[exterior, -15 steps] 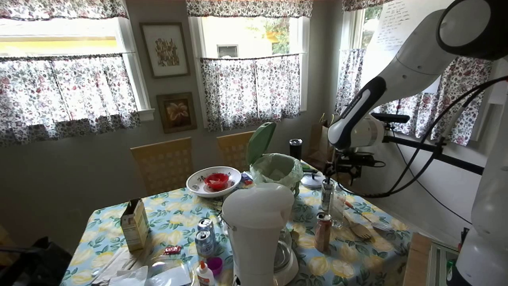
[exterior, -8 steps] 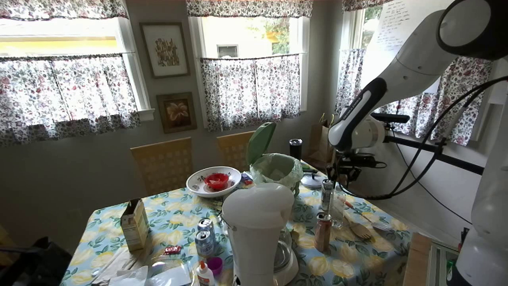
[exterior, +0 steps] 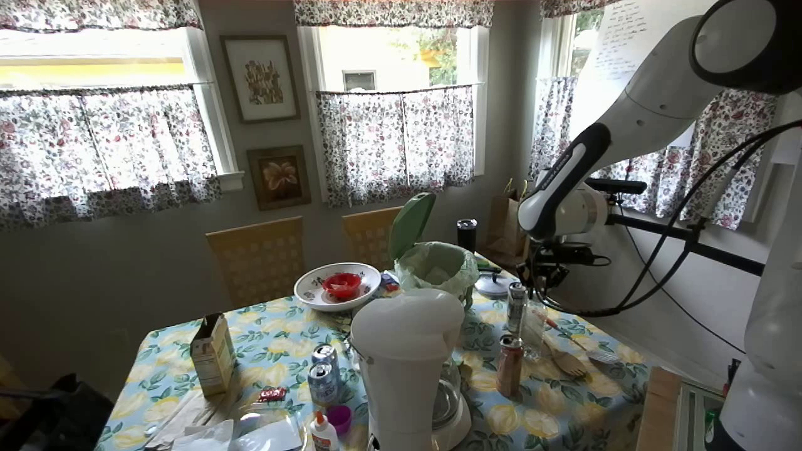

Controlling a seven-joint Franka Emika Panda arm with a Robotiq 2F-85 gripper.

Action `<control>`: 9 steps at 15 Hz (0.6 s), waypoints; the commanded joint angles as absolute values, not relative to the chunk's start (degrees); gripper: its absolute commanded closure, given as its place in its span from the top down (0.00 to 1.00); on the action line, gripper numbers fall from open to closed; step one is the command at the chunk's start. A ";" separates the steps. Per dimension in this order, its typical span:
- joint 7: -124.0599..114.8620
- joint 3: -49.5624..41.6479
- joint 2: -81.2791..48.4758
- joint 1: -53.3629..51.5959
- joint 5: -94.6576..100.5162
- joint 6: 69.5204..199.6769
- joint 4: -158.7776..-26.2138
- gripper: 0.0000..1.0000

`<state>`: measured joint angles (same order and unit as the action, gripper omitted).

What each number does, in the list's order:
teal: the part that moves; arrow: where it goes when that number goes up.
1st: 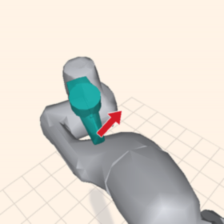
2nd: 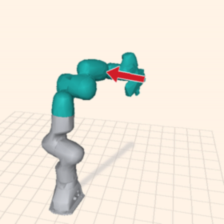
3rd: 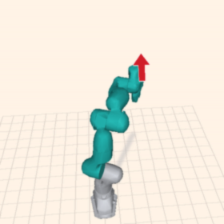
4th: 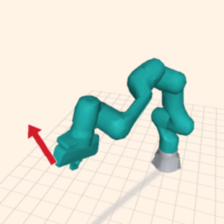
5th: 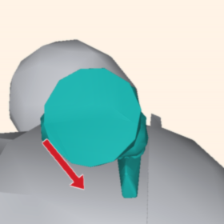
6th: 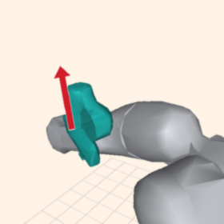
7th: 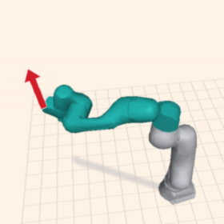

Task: Put the bottle and two cans in a straight line

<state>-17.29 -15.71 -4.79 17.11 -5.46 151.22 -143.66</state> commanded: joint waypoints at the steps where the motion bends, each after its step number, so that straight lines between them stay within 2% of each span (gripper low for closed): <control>1: -16.70 -15.85 -2.12 15.76 -4.37 149.74 -144.98 0.08; 9: -17.49 -14.10 -2.28 12.32 -3.16 151.54 -145.49 0.08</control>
<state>-17.21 -14.56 -4.03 13.14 -5.19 151.22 -143.88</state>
